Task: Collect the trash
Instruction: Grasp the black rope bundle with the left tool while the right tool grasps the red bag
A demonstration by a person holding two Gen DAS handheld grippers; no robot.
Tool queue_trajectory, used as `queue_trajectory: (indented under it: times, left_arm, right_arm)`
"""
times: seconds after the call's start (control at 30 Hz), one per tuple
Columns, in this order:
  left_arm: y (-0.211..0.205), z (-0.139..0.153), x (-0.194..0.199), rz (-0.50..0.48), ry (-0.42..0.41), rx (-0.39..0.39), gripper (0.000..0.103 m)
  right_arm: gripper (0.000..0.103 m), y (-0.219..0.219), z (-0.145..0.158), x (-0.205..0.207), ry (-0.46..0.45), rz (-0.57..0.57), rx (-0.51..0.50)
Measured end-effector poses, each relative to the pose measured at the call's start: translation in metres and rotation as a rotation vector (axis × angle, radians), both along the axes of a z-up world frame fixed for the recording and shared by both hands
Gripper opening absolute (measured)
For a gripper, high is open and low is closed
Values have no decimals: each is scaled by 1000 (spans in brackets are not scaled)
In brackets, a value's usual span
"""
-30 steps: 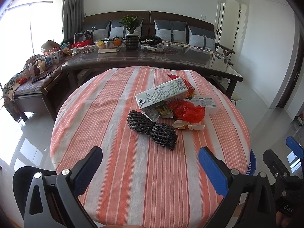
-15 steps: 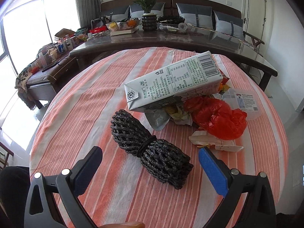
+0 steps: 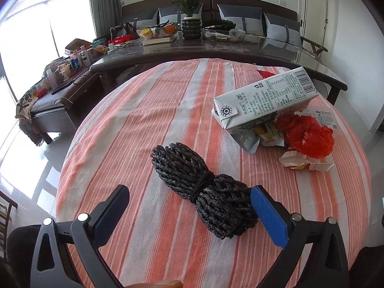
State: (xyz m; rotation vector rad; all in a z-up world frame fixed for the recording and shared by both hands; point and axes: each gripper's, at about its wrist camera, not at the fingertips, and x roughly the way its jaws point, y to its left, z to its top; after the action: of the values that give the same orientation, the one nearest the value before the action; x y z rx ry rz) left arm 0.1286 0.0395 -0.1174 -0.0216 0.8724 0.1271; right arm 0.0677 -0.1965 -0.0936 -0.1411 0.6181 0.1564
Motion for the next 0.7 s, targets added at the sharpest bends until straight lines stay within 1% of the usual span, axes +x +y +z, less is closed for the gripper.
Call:
queue_trajectory:
  times: [0.07,0.13,0.2,0.27,0.37,0.43,0.47,0.53,0.63,0.7]
  left_arm:
    - [3,0,-1,-37,-2,-6,103]
    - [3,-1,2,-64,4,-33,103]
    - [-2,-3,6,-80,2,-61,103]
    - [-8,-8,12,-75,8,-74,103]
    - [-15,-13,21,-63,19,-101,103]
    - [-17,-14,26,-63,24,-96,103]
    - [-17,-15,26,-65,25,-87,103]
    - [-14,-17,24,-70,31,-68,103]
    - [-3,-20,19,-80,53,-51,103]
    - [4,-21,14,-93,59,-31,103]
  right_arm:
    - [103,4,-6,12,20,54,6]
    - [103,8,-15,26,51,123,29]
    - [103,11,-25,40,96,169,53]
    - [102,13,-33,54,134,200,68]
    - [101,19,-42,70,165,254,66]
    - [92,24,-46,80,181,296,43]
    - [85,28,-48,83,186,321,24]
    - [81,35,-50,89,194,375,1]
    - [70,43,-54,99,222,443,1]
    - [56,50,-59,102,233,470,-15]
